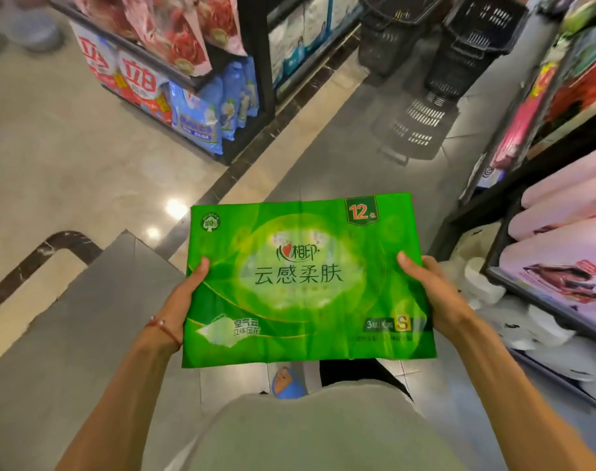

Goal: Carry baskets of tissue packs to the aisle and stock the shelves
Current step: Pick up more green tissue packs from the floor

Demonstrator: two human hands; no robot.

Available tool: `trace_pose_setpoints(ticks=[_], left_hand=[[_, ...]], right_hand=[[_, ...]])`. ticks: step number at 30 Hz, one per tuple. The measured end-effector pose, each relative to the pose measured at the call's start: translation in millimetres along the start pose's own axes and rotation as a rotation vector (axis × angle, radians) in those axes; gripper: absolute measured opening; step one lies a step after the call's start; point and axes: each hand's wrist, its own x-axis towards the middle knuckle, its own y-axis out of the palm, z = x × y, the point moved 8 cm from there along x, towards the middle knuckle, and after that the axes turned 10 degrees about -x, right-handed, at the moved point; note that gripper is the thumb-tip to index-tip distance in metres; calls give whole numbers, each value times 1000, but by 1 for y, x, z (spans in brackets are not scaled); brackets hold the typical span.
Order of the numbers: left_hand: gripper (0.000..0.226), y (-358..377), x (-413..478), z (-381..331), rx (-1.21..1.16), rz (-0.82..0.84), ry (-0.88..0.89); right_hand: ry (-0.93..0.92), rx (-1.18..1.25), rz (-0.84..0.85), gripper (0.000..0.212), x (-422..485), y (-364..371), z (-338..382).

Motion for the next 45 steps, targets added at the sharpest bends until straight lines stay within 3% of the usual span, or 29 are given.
trace_pose_setpoints(ticks=[1, 4, 5, 7, 9, 11, 12, 14, 16, 18, 23, 26, 28, 31, 34, 36, 40, 41, 43, 45], left_hand=[[53, 13, 15, -15, 9, 9, 0], [54, 57, 57, -62, 46, 6, 12], [57, 71, 70, -78, 72, 1, 20], [79, 104, 93, -107, 142, 4, 33], [100, 135, 114, -133, 153, 31, 19], [105, 164, 137, -157, 145, 54, 18], [103, 178, 147, -168, 135, 63, 19], [80, 206, 174, -193, 84, 78, 33], [64, 232, 209, -219, 62, 74, 40], [59, 260, 246, -247, 60, 79, 37], [60, 334, 344, -319, 26, 102, -8], [79, 374, 387, -360, 34, 169, -17], [75, 396, 419, -387, 33, 166, -32], [87, 436, 460, -427, 38, 144, -31], [60, 472, 492, -457, 28, 132, 3], [59, 493, 509, -468, 13, 117, 8], [101, 530, 531, -475, -36, 30, 60], [103, 539, 535, -471, -57, 4, 65], [96, 560, 540, -461, -102, -48, 76], [67, 584, 536, -451, -156, -100, 80]], right_hand=[[-4, -8, 17, 86, 13, -1, 12], [-42, -5, 39, 97, 61, -8, 54], [-44, 2, 32, 90, 78, -13, 69], [-42, 29, 26, 71, 112, -27, 99], [-35, 41, 20, 78, 145, -43, 127], [-33, 44, -2, 80, 176, -59, 160], [-37, 58, -11, 77, 191, -67, 177], [-39, 89, -9, 77, 221, -77, 210], [-58, 85, -3, 90, 256, -83, 242], [-74, 81, 4, 107, 294, -89, 272], [-57, 103, 22, 111, 398, -107, 346], [-49, 125, 36, 76, 448, -117, 383], [-33, 149, 14, 55, 487, -126, 412], [-12, 158, 12, 48, 538, -137, 455], [-1, 149, 18, 44, 583, -150, 489], [9, 152, 40, 47, 616, -162, 511], [29, 56, 153, 85, 679, -185, 547], [44, 31, 179, 84, 696, -194, 553], [54, -38, 228, 78, 732, -214, 569], [69, -132, 280, 96, 761, -229, 587]])
